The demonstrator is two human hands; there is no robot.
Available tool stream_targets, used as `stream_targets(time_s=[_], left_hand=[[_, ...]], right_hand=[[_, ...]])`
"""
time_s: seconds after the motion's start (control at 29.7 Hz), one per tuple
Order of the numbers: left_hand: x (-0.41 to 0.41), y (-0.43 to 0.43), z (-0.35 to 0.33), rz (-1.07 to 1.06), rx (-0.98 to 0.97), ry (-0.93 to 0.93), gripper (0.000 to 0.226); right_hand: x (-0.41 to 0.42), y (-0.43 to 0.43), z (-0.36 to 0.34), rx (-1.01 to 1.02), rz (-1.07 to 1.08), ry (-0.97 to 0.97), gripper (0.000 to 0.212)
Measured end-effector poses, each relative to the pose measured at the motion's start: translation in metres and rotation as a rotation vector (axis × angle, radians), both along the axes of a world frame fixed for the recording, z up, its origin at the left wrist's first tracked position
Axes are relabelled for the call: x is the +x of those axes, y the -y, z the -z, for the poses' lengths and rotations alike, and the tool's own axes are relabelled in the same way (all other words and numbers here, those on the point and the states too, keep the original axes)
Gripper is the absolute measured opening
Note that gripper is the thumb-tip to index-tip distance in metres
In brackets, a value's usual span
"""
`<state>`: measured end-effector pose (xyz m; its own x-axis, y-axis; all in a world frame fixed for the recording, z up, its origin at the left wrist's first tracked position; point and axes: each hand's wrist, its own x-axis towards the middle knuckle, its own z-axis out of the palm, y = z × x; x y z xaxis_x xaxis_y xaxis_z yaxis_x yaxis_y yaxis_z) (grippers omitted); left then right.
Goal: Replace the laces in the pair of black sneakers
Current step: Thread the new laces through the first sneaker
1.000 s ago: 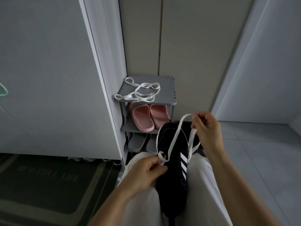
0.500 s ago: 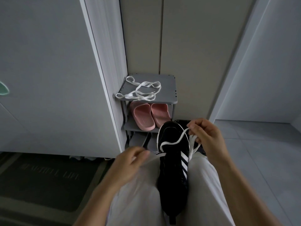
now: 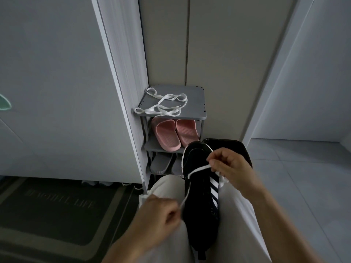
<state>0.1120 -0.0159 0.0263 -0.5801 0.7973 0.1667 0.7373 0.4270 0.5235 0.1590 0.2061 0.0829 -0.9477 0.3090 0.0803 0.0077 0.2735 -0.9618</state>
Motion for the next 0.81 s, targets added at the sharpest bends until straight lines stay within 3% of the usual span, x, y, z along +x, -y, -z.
stream_targets(time_s=[0.13,0.3,0.37,0.47,0.54,0.61,0.71,0.81], left_hand=[[-0.026,0.031,-0.004,-0.151,-0.052,0.043,0.029],[-0.029,0.023,-0.024,0.005,-0.393,0.176,0.026],[-0.028,0.010,-0.032,-0.064,-0.251,0.136,0.035],[-0.028,-0.028,-0.044,-0.078,0.190,0.025,0.036],[-0.026,-0.060,-0.049,-0.009,0.239,-0.045,0.037],[-0.028,-0.079,-0.051,-0.056,0.291,-0.121,0.023],[-0.038,-0.077,-0.046,-0.177,0.419,-0.210,0.006],[-0.046,-0.069,-0.040,-0.273,0.494,-0.095,0.007]], right_hand=[[0.003,-0.003,0.000,0.147,-0.041,0.104,0.015],[0.005,-0.004,0.003,0.258,-0.038,0.177,0.016],[0.005,-0.002,0.003,0.232,-0.038,0.168,0.015],[0.003,0.004,-0.003,0.175,-0.075,0.131,0.018],[0.001,0.007,-0.007,0.134,-0.079,0.081,0.021],[0.000,0.004,-0.012,0.143,-0.050,0.050,0.022],[0.002,-0.010,-0.011,0.287,-0.038,0.147,0.027],[0.004,-0.018,-0.007,0.265,-0.025,0.225,0.022]])
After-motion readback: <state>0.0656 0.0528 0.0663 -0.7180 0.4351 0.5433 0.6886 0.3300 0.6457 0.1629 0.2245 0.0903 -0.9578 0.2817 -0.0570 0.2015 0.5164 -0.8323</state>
